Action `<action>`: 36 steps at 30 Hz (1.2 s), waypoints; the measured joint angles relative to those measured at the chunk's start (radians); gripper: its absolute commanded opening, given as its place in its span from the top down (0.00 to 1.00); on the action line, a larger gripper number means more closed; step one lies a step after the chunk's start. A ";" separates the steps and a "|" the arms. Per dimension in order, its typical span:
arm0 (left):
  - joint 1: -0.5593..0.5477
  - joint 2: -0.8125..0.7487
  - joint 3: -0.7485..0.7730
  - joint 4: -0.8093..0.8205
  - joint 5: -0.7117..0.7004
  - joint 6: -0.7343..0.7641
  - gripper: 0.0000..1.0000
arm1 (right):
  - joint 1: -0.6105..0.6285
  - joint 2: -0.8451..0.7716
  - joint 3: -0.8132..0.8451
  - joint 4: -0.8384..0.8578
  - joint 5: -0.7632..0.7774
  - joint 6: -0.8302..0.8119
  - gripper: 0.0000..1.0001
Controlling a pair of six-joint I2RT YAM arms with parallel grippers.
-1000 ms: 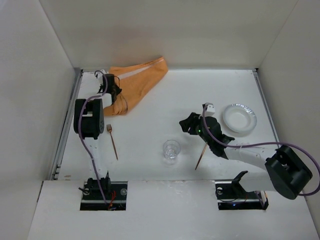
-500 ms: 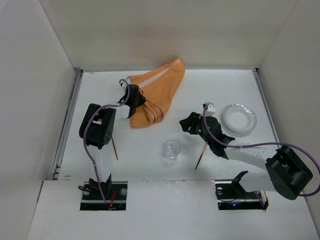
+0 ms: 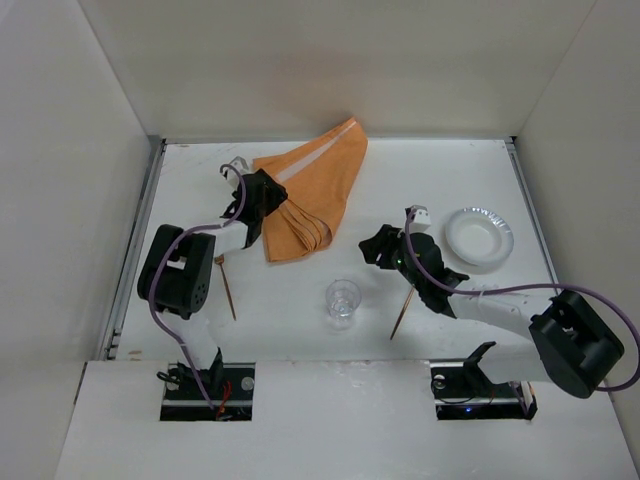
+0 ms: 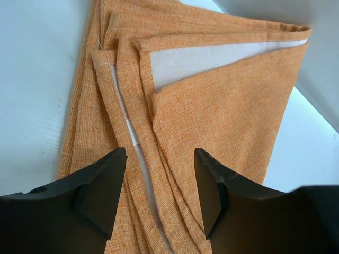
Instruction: Set the dinner table for one person
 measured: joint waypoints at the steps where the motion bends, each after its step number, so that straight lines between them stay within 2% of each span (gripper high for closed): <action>1: 0.001 0.006 0.000 -0.001 0.004 -0.007 0.47 | 0.000 0.000 0.000 0.000 0.000 0.000 0.40; 9: 0.004 0.118 0.053 -0.026 0.040 -0.036 0.47 | 0.000 0.000 0.000 0.000 0.000 0.000 0.40; 21: 0.027 0.266 0.280 -0.130 0.028 0.001 0.49 | 0.000 0.000 0.000 0.000 0.000 -0.006 0.39; 31: 0.027 0.306 0.333 -0.157 0.007 0.040 0.67 | 0.000 0.000 0.000 0.000 0.000 -0.007 0.39; 33: 0.027 0.307 0.335 -0.159 0.003 0.047 0.65 | 0.000 0.000 0.000 0.000 0.000 -0.007 0.39; 36: 0.026 0.301 0.328 -0.153 -0.009 0.051 0.54 | 0.000 0.000 0.000 0.000 0.001 -0.007 0.39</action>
